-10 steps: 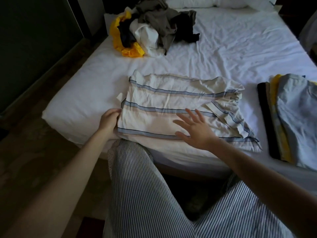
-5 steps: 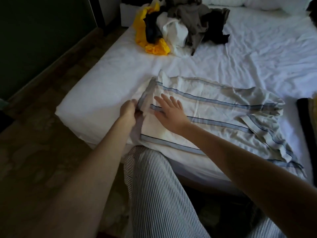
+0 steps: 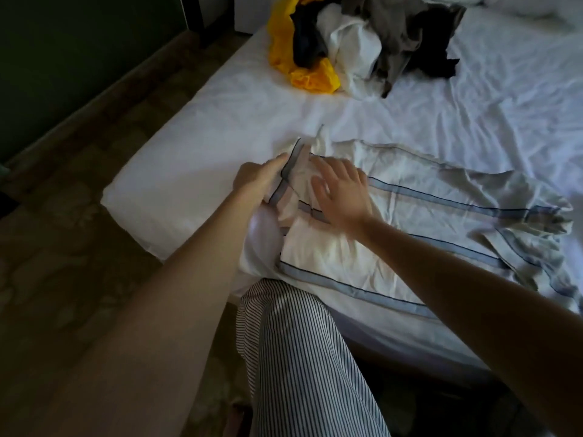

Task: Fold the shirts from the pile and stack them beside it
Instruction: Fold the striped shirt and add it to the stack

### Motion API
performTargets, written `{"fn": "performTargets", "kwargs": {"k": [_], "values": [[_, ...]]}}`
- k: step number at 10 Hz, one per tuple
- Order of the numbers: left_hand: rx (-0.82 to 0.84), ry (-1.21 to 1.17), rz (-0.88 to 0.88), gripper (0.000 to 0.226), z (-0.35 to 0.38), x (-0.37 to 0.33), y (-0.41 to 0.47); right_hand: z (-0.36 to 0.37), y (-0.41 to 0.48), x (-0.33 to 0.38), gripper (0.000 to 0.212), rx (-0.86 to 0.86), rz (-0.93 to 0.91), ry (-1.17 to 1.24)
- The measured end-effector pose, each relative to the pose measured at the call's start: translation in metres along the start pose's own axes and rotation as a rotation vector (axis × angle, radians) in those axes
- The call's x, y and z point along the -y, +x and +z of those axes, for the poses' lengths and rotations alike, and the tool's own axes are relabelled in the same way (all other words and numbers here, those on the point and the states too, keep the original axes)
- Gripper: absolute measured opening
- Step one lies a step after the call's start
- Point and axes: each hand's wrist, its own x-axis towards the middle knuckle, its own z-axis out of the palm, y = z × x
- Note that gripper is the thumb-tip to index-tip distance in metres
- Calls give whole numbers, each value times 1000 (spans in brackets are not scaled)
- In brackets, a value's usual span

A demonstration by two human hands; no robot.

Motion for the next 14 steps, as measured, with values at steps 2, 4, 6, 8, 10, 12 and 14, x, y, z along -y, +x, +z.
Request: {"fn": "performTargets", "kwargs": {"k": [2, 4, 6, 8, 10, 12, 14], "values": [[-296, 123, 364, 22, 15, 16, 2, 26, 20, -2, 52, 270, 107, -29], [-565, -75, 484, 19, 20, 39, -2, 24, 27, -3, 54, 368, 91, -112], [-509, -166, 477, 21, 22, 42, 0, 10, 43, 3, 50, 362, 34, -245], [-303, -390, 566, 19, 16, 45, -10, -11, 74, 38, 62, 220, 385, 387], [-138, -72, 820, 11, 22, 61, -26, -3, 88, 47, 72, 365, 540, 654], [-106, -101, 710, 30, 15, 59, -31, 3, 90, 17, 47, 180, 519, 480], [-172, -283, 578, 29, 12, 56, -36, -16, 63, -4, 19, 164, 943, 1399]]}}
